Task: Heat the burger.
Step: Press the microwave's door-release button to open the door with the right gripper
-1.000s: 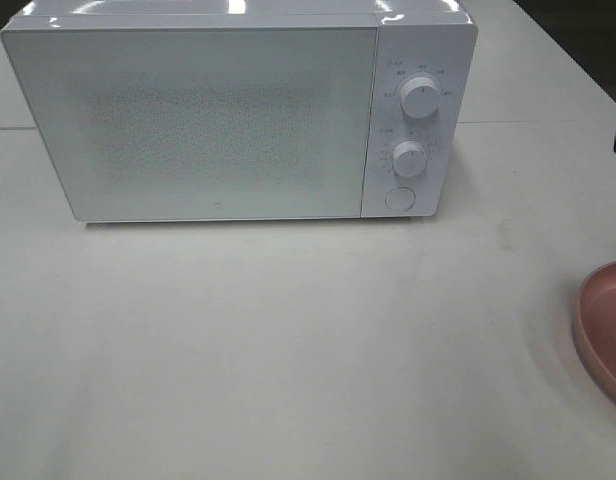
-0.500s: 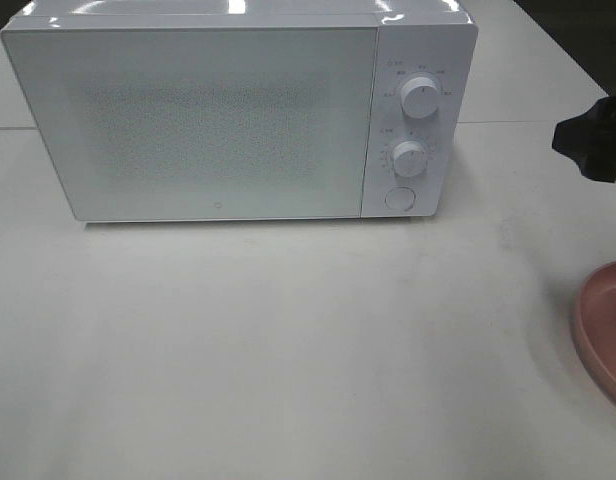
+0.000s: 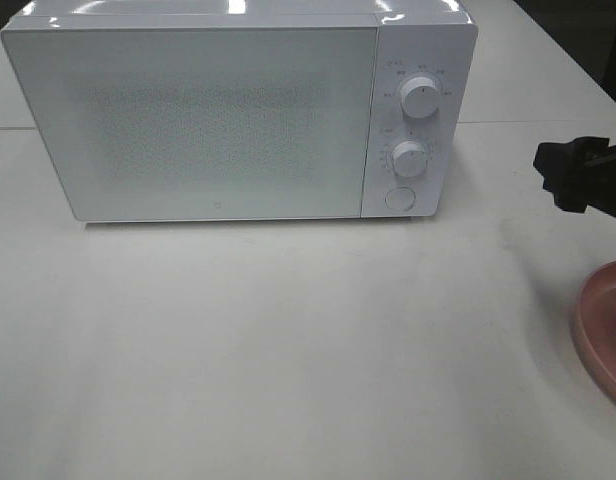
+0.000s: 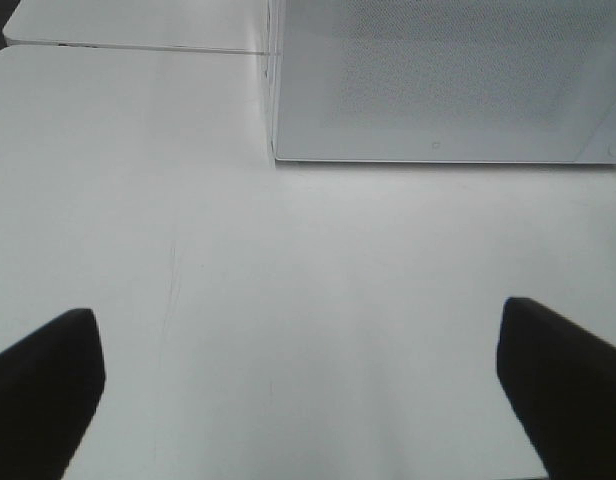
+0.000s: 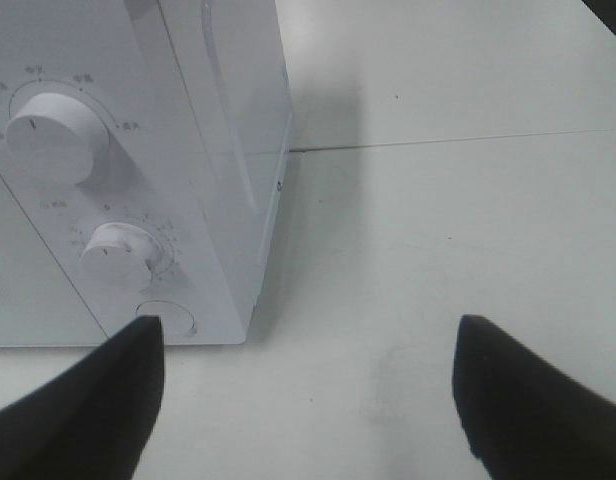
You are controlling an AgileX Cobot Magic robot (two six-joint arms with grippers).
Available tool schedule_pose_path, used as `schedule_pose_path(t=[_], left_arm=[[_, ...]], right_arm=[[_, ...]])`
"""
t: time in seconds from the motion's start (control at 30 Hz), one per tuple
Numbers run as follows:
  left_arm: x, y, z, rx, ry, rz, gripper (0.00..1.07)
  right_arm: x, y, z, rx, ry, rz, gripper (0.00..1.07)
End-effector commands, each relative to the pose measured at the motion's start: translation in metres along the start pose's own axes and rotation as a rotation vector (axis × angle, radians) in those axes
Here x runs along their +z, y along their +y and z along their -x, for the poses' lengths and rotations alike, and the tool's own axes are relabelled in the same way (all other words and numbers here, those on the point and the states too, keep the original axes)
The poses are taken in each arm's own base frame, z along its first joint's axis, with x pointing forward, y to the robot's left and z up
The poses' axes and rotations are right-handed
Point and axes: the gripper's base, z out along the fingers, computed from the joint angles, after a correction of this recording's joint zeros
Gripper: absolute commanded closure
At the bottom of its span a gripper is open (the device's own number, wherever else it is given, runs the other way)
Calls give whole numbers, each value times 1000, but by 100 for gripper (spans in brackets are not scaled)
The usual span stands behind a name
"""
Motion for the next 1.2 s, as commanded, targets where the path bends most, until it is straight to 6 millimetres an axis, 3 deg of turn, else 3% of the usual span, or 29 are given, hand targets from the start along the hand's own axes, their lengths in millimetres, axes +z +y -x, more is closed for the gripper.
schedule_pose_path(t=[0.03, 0.63, 1.2], left_arm=[[-2, -1, -1, 1, -24, -4, 7], [-2, -1, -1, 1, -24, -4, 7], [-2, -1, -1, 1, -24, -4, 7]], right_arm=[[3, 12, -9, -76, -17, 41, 32], [18, 67, -52, -193, 34, 90, 32], [19, 90, -73, -235, -63, 32, 32]])
